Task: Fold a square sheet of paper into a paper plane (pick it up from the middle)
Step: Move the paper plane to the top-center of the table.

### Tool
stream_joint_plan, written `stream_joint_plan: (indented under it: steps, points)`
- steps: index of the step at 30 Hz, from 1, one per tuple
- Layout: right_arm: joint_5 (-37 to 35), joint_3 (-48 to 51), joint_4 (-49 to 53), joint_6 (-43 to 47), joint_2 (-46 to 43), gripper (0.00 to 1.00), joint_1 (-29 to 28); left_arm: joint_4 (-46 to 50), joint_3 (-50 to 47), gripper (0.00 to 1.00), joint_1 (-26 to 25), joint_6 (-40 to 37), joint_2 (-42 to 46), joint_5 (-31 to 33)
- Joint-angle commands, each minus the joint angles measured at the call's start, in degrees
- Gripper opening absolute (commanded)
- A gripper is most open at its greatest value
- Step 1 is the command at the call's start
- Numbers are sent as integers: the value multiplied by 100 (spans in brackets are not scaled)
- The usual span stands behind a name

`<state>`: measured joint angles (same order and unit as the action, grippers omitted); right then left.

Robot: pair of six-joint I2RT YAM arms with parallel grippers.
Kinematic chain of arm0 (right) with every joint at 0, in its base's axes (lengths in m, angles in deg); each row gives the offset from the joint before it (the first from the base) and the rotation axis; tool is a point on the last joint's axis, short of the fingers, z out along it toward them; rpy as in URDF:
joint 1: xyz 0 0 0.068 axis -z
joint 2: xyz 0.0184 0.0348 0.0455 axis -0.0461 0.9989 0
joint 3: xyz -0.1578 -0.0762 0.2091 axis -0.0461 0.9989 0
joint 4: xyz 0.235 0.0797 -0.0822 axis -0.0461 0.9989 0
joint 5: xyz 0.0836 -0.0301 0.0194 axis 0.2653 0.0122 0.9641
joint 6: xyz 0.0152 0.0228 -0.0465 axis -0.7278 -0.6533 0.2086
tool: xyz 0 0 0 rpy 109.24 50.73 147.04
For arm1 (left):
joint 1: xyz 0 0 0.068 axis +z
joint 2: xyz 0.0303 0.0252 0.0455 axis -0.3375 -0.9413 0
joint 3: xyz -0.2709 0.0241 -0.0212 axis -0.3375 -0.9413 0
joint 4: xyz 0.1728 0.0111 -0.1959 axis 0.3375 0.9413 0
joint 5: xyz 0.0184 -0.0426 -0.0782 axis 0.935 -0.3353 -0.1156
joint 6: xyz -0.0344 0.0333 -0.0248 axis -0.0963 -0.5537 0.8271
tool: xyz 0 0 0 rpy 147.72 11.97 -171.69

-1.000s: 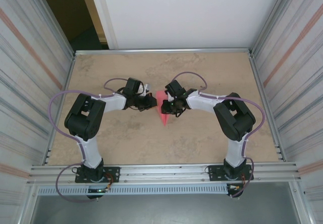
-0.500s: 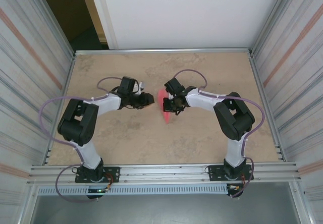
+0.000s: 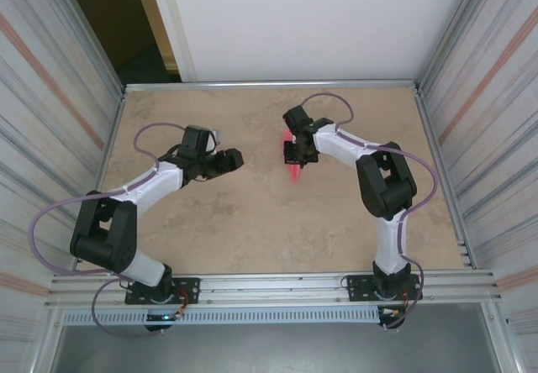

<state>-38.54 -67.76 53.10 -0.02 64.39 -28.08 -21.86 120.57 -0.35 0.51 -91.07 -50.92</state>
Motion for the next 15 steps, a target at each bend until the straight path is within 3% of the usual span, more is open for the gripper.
stream_joint_plan:
  steps: [1, 10, 15]
  points:
    - [-94, -291, 544, 187, 244, 12, 66, 128, -171, 75, 21, -100, 32, 268]
    - [-9, -434, 647, 201, 535, 22, 94, 92, -244, 91, 21, -111, 92, 317]
    - [22, -438, 611, 180, 635, 23, 80, 76, -229, 92, 21, -107, 67, 299]
